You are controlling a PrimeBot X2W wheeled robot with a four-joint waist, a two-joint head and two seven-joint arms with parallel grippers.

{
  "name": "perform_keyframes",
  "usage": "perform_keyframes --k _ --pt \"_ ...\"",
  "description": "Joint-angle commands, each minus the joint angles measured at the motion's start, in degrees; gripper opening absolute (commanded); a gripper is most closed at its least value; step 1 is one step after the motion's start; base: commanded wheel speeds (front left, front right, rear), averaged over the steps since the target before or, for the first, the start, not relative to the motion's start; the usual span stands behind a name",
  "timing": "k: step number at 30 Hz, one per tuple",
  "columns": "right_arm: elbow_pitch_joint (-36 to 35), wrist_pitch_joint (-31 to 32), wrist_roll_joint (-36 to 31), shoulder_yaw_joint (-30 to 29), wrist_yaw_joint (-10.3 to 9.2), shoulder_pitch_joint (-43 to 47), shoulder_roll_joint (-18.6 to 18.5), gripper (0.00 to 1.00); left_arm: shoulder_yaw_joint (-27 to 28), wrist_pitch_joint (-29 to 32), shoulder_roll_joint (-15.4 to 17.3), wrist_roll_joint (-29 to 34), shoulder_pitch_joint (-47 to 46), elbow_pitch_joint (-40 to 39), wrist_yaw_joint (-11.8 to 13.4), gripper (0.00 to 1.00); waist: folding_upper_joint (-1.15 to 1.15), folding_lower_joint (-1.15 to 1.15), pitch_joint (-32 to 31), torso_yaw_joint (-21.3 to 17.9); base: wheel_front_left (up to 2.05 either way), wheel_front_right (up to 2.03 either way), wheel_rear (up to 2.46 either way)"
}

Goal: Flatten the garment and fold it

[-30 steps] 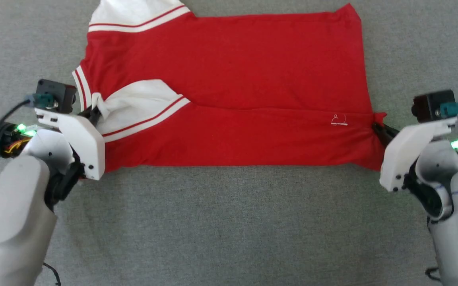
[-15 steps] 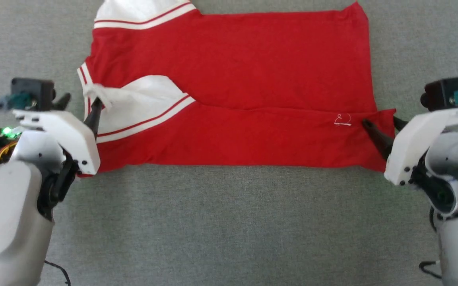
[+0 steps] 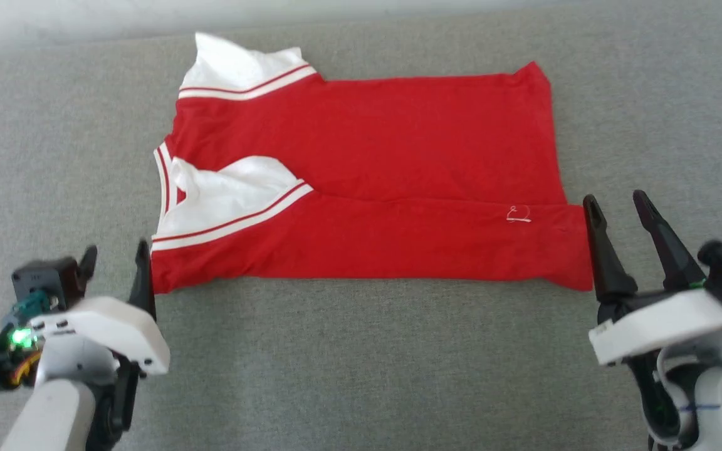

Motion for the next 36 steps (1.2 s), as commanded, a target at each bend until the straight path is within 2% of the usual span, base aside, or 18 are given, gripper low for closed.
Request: perform_keyframes --k 1,5,9,13,18,19,20,21,25,28,36 --pt "-0.48 -1.77 -0.78 0.18 -0.05 0.91 0.28 1.0 0.26 0.66 -0.25 -0.54 0.76 -0.56 0.64 1.0 0.0 0.01 -1.37 -0.92 0.0 0.0 0.0" --pt "-0.98 -8.53 -2.4 1.11 -0.05 3.19 0.69 1.0 0.99 5.04 -1.02 -2.93 2.27 -0.93 2.46 1.0 0.0 0.01 -1.69 -1.75 0.0 0.0 0.0" --pt "-0.76 -13.46 -1.11 1.58 -0.05 4.12 0.76 1.0 1.28 9.96 -1.41 -4.72 1.04 0.77 4.04 1.0 0.0 0.01 -1.43 -2.62 0.0 0.0 0.0" --pt "-0.33 -15.3 -0.37 2.58 -0.05 4.23 0.77 1.0 1.36 14.97 -1.33 -5.25 -0.67 2.98 6.6 1.0 0.0 0.01 -0.83 -3.8 0.0 0.0 0.0" --pt "0.16 -16.04 -1.02 3.22 -0.05 4.07 0.78 1.0 1.02 21.04 -0.81 -6.77 -1.96 5.75 7.64 1.0 0.0 0.01 0.0 -5.04 0.0 0.0 0.0" --pt "0.33 -16.1 -1.2 3.08 -0.05 3.99 0.78 1.0 0.85 22.35 -0.6 -7.12 -1.99 6.17 7.63 0.82 0.0 0.01 0.18 -5.18 0.0 0.0 0.0" --pt "0.58 -16.14 -1.4 2.85 -0.05 3.94 0.78 1.0 0.59 23.44 -0.33 -7.39 -2.02 6.42 7.4 0.21 0.0 0.01 0.31 -5.28 0.0 0.0 0.0" --pt "0.86 -16.16 -1.73 2.61 -0.05 3.87 0.78 1.0 0.37 24.21 -0.11 -7.71 -2.03 6.51 7.0 0.0 0.0 0.01 0.41 -5.35 0.0 0.0 0.0" --pt "2.05 -15.63 -2.54 1.64 -0.05 3.54 0.78 1.0 -0.1 24.49 -0.06 -8.04 -1.79 5.3 6.37 0.0 0.0 0.01 0.49 -5.07 0.0 0.0 0.0" --pt "4.16 -12.05 -2.92 0.5 -0.05 2.59 0.78 1.0 -0.46 23.89 -0.15 -7.93 -1.49 4.86 6.0 0.0 0.0 0.01 0.32 -4.24 0.0 0.0 0.0" --pt "12.63 11.11 -2.0 -2.26 -0.05 -2.78 0.78 1.0 -1.25 21.63 -0.79 -7.82 -1.94 5.79 4.76 0.0 0.0 0.01 0.27 -1.35 0.0 0.0 0.0"
